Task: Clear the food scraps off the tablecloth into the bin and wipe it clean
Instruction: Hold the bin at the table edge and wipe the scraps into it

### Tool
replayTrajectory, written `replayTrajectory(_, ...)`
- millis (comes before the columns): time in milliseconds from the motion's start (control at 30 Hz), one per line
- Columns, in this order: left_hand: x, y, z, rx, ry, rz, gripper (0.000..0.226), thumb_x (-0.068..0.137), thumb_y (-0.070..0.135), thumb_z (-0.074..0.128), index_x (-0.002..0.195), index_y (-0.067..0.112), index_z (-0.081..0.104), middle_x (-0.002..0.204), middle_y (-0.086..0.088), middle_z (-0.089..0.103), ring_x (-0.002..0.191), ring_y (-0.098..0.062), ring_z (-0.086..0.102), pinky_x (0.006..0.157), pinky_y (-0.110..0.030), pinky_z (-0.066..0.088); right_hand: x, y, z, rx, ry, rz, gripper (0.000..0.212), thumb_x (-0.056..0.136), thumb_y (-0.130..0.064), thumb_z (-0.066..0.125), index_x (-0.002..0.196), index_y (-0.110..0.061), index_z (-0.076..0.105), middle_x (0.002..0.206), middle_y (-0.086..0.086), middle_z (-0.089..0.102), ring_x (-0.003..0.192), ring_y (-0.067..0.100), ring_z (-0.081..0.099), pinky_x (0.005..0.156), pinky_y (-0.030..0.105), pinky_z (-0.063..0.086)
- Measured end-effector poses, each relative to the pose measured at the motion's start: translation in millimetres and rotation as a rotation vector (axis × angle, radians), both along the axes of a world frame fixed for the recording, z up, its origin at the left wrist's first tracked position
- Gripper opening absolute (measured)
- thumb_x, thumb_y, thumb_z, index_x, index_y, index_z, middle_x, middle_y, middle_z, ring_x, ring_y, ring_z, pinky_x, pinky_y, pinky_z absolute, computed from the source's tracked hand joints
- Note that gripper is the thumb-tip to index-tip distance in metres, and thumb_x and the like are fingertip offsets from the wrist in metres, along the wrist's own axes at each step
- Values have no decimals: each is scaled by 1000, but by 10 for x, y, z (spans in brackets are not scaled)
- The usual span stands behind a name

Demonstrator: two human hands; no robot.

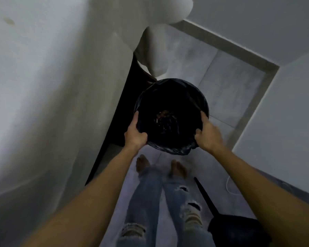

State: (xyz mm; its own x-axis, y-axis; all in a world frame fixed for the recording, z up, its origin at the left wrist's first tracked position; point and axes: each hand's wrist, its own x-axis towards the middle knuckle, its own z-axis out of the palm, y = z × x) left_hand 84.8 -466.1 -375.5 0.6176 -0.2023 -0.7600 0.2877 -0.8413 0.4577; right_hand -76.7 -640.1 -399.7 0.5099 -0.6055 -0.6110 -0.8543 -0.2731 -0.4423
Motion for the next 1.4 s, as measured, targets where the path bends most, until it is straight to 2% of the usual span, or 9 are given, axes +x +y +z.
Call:
replayTrajectory(133,44,-154,-702,26,-49,66,85,92,-1,51,157,42,16,149,-7,49,131,-28,52,111,-28,37,167,-158,-719,-17,-15,39,78,91,-6,47,158,-24,11,108,25,66,86,44,62,78,44,51)
replayTrajectory(333,146,-349,-1581,-8,-102,78,86,94,-2,53,155,46,16,147,2,50,131,-20,51,94,-12,31,354,-366,-1577,-42,-13,1,79,91,-5,47,158,-28,11,106,24,66,74,30,52,72,35,46)
replayTrajectory(433,232,-449,-1884,-18,-112,65,85,94,-1,55,154,46,18,147,2,50,133,-19,49,100,-15,35,432,-434,-1882,-42,-19,-10,78,92,-5,46,157,-29,11,109,23,66,79,34,56,74,37,48)
replayTrajectory(667,377,-541,-2360,-19,-143,44,92,90,-7,51,155,47,15,151,5,47,135,-17,49,105,-19,36,614,-516,-2380,-61,-48,-58,78,92,-3,45,157,-31,13,100,22,68,69,28,50,73,35,49)
replayTrajectory(800,400,-501,-2454,-15,-158,2,96,89,-9,50,155,49,11,148,1,49,132,-22,53,102,-22,41,642,-479,-2420,-59,-83,-115,76,92,0,44,156,-32,19,110,22,67,75,26,51,77,34,50)
replayTrajectory(967,405,-525,-2232,-64,-171,-30,95,86,1,58,149,56,13,138,-2,50,122,-26,58,93,-48,58,599,-429,-2141,-97,-106,-82,67,89,-5,47,152,-23,31,128,17,58,106,35,58,87,40,50)
replayTrajectory(1133,245,-639,-1561,-118,-202,-117,91,80,2,56,153,41,17,148,-11,38,127,-26,53,99,-43,55,625,-333,-1386,-156,-159,-67,57,88,-12,50,144,-16,39,118,16,53,104,37,54,83,43,50)
replayTrajectory(1300,93,-775,-551,-192,-238,-176,89,76,14,56,155,29,19,149,-18,40,130,-31,50,105,-47,50,804,-79,-148,-81,-284,-159,61,92,-14,51,151,-12,34,151,11,44,136,29,42,113,39,37)
replayTrajectory(1400,49,-734,247,-201,-240,-182,85,81,9,59,156,21,20,148,-19,41,129,-32,51,106,-45,48,813,96,658,-23,-331,-187,61,95,-17,50,153,-17,32,151,8,45,136,26,44,112,37,39)
